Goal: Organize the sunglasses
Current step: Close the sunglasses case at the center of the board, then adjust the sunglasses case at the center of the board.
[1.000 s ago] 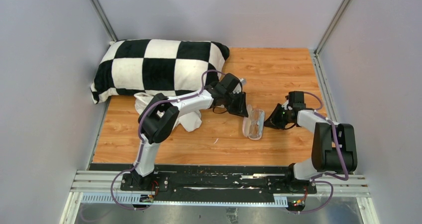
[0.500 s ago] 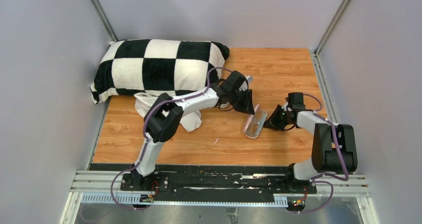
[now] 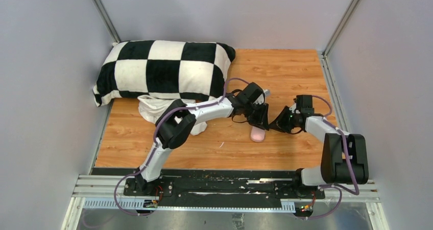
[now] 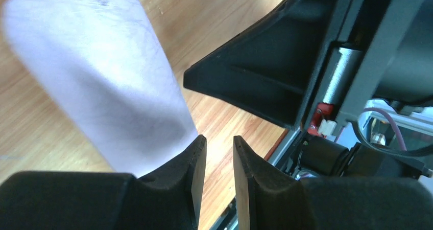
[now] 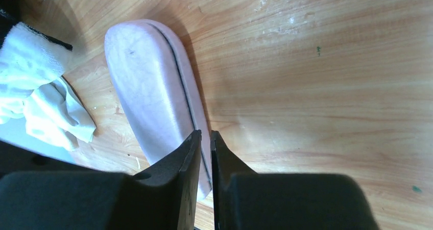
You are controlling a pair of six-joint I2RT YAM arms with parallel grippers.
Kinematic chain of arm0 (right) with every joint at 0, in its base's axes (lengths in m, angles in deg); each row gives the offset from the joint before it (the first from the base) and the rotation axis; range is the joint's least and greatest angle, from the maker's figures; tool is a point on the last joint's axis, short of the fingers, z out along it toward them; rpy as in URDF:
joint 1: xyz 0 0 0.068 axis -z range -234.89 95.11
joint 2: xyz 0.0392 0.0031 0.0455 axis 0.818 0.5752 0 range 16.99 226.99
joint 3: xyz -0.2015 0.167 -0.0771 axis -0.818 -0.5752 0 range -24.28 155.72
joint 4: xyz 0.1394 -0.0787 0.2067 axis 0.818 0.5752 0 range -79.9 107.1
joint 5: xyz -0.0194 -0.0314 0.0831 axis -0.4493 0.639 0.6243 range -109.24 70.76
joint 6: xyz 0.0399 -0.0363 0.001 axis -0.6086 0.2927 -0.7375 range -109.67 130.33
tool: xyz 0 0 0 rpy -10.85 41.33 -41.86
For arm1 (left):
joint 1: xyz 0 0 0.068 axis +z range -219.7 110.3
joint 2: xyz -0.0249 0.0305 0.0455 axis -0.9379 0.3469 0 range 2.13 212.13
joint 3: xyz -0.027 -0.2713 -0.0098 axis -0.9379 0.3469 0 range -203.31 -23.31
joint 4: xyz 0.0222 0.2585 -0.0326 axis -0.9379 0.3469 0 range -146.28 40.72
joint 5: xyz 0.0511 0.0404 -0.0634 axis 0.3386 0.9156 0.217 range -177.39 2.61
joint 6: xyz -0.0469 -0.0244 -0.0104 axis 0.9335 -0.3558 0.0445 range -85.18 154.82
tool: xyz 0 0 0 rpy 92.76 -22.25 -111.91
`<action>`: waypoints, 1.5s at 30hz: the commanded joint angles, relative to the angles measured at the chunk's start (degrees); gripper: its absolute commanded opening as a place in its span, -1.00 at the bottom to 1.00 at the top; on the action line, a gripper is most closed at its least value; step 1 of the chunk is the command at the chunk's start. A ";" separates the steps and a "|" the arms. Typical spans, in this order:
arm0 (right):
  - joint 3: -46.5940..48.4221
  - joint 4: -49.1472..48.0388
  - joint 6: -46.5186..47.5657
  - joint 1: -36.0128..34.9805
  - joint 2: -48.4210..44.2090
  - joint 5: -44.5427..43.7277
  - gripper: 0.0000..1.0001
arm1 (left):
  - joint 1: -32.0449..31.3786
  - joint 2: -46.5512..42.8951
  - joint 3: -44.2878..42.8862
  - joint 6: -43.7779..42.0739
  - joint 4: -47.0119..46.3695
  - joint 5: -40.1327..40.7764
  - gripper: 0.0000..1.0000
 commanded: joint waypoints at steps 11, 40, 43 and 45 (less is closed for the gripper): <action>2.45 13.19 7.01 -0.29 -12.24 -8.20 0.53 | 5.38 -25.00 16.89 -3.33 1.45 7.83 -0.30; 20.01 22.01 0.78 -27.45 9.99 -35.44 0.34 | 8.34 -42.45 33.78 -3.99 3.54 14.59 -0.26; 19.72 22.01 1.50 -27.41 9.47 -36.43 0.05 | 8.34 -42.14 33.76 -3.95 3.23 14.38 -0.26; 19.37 22.01 1.97 -27.32 9.00 -36.98 -0.08 | 8.34 -41.89 33.80 -3.94 3.17 14.29 -0.26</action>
